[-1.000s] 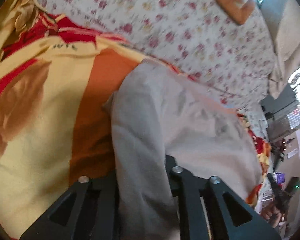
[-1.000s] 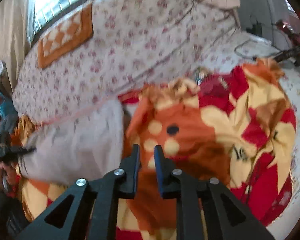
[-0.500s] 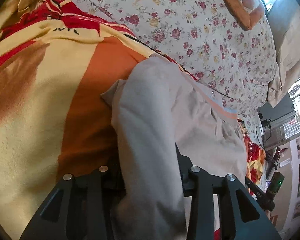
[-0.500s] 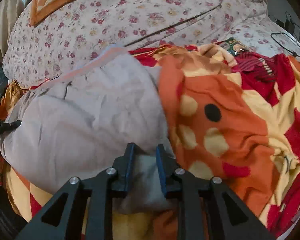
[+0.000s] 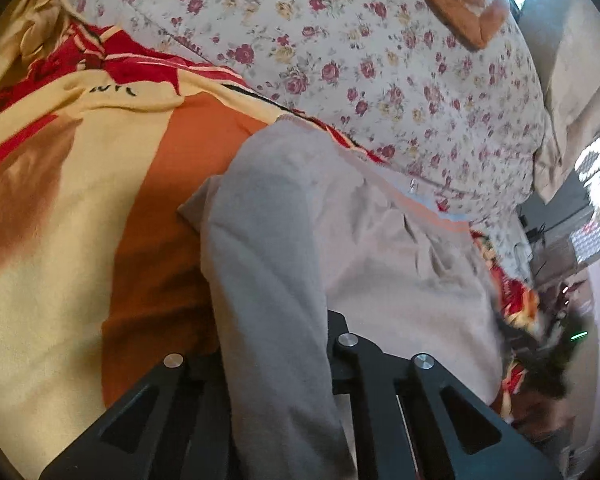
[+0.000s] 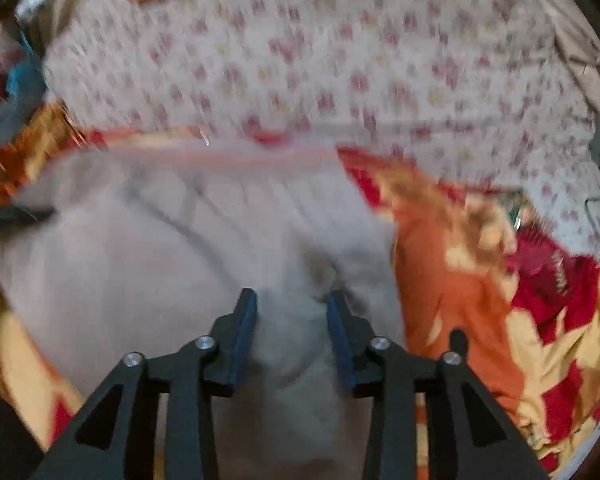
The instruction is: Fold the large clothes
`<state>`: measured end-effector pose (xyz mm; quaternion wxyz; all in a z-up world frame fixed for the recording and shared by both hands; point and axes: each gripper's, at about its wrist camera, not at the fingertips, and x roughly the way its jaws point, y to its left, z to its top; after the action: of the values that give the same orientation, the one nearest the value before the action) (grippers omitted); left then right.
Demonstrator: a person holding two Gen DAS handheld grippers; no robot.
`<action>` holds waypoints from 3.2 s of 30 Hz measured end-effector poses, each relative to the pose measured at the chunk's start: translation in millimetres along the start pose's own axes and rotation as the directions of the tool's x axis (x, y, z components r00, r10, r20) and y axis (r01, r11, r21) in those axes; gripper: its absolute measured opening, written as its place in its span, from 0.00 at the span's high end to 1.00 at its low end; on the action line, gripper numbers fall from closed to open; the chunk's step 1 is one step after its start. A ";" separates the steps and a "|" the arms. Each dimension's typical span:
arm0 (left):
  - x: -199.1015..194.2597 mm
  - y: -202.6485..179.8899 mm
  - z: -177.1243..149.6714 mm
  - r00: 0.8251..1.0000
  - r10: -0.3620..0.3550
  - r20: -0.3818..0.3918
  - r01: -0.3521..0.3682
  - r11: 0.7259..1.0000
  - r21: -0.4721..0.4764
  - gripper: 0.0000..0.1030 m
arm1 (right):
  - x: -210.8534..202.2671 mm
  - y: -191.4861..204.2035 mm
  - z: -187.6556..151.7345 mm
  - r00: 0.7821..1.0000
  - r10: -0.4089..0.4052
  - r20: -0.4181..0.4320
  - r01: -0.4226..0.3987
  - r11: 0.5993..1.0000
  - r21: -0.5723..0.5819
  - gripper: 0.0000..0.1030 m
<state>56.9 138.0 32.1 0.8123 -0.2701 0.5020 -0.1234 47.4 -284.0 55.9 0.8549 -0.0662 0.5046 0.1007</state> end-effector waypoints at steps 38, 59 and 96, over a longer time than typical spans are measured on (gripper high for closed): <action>113.5 -311.5 -75.8 0.983 -0.176 -0.059 0.182 0.977 0.111 0.50 | -60.1 -123.2 -77.0 0.963 0.210 0.167 -0.247 0.936 0.252 0.60; 67.7 -250.8 -117.1 0.994 -0.070 -0.089 0.097 0.936 0.340 0.50 | -137.5 -91.5 -44.6 0.894 0.189 0.407 -0.258 0.958 0.122 0.59; 63.5 -215.7 -146.1 0.996 0.091 0.004 -0.083 0.895 0.438 0.68 | -86.5 -21.9 -45.1 0.958 0.089 0.273 -0.088 0.996 -0.015 0.95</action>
<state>-27.2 -115.6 54.8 0.8527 -0.0570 0.4797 -0.1988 -26.3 -324.1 110.2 0.9110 -0.0300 0.3840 0.1476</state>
